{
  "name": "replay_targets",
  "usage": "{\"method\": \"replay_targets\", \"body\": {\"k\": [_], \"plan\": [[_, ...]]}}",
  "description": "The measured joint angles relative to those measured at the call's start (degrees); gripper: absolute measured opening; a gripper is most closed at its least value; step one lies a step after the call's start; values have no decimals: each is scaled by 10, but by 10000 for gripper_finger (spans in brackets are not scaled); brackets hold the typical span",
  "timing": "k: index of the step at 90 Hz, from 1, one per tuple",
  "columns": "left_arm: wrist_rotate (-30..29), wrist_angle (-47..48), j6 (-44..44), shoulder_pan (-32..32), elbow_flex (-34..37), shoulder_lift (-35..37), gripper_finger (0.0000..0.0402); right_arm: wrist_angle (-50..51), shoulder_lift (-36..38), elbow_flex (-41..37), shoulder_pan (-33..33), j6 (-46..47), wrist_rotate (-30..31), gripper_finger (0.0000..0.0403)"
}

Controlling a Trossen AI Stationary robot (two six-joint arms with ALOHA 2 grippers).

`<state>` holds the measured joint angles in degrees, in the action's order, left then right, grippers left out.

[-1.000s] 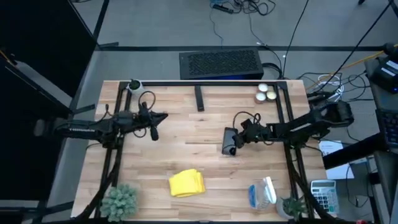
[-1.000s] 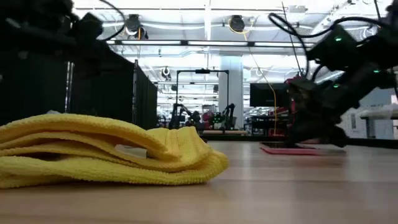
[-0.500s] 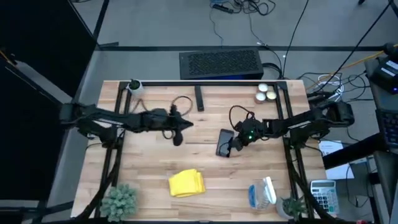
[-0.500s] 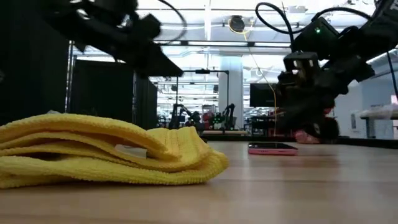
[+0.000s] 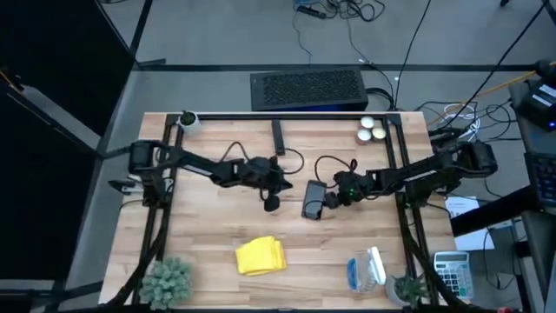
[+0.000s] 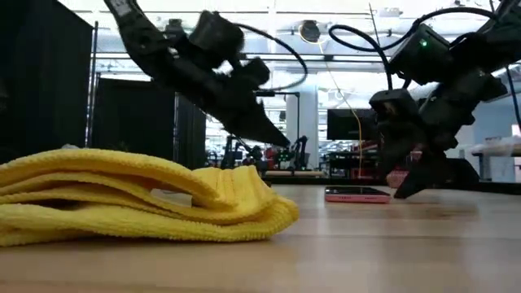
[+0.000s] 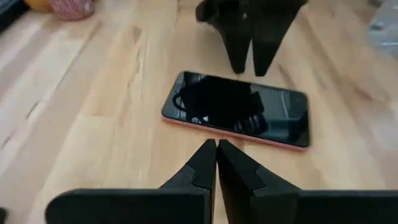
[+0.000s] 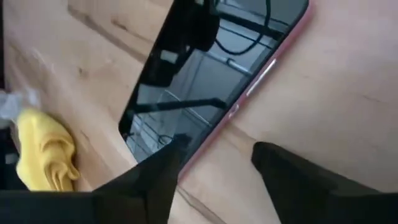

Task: Apply microfiber cloth
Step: Spray the front of the pink cellphone using the white spray bottle

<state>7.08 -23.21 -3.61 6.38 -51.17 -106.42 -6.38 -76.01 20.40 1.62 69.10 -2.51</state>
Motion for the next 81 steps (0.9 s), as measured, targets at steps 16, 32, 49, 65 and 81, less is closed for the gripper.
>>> {"method": "replay_targets", "body": {"k": [16,32,49,65,81], "plan": [[5,3,-2,-3,-43,-80,0,-7,-19,0,-3,40,26,209],[5,1,-1,-8,-96,-133,0,-52,-52,1,-13,64,50,202],[30,4,-1,-18,-150,-180,0,-84,-69,0,-14,68,59,201],[30,-4,1,-26,-178,-201,0,-105,-76,-1,-15,57,67,201],[30,0,2,-26,-185,-202,0,-134,-79,-2,-19,13,74,192]]}}
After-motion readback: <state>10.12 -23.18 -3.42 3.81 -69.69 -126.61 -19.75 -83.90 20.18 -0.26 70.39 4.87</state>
